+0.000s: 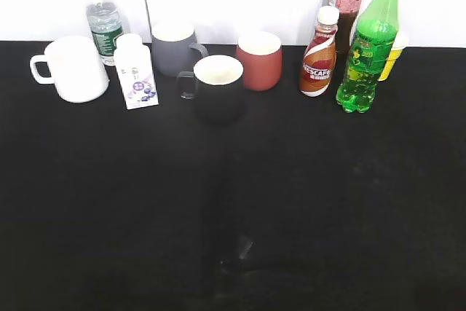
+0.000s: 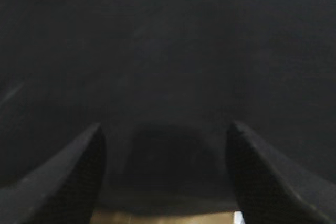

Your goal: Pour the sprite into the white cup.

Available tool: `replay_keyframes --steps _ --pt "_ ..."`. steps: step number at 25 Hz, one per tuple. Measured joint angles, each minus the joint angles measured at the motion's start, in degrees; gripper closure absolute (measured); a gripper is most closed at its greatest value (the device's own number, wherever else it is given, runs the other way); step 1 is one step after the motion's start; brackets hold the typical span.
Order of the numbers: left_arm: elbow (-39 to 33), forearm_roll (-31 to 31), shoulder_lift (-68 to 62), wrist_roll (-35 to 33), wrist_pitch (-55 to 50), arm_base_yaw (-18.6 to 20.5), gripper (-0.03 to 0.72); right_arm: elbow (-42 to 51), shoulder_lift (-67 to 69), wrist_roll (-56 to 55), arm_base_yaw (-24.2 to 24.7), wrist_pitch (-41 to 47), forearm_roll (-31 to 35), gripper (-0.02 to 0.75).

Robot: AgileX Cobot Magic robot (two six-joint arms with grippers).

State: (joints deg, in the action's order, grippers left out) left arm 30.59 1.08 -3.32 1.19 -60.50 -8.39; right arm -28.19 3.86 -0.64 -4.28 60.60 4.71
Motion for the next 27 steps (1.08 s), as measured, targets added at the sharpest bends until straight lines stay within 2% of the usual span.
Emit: replay_keyframes --steps 2,4,27 --pt "0.00 0.00 3.54 0.00 0.00 5.62 0.459 0.00 -3.60 0.00 5.09 0.05 0.00 0.207" --pt "-0.06 -0.01 3.73 0.00 0.00 8.39 0.460 0.00 -4.21 0.00 6.45 -0.01 0.05 0.209" --pt "-0.17 -0.01 3.73 0.00 0.00 8.50 0.460 0.00 -4.21 0.00 6.46 -0.01 0.05 0.211"
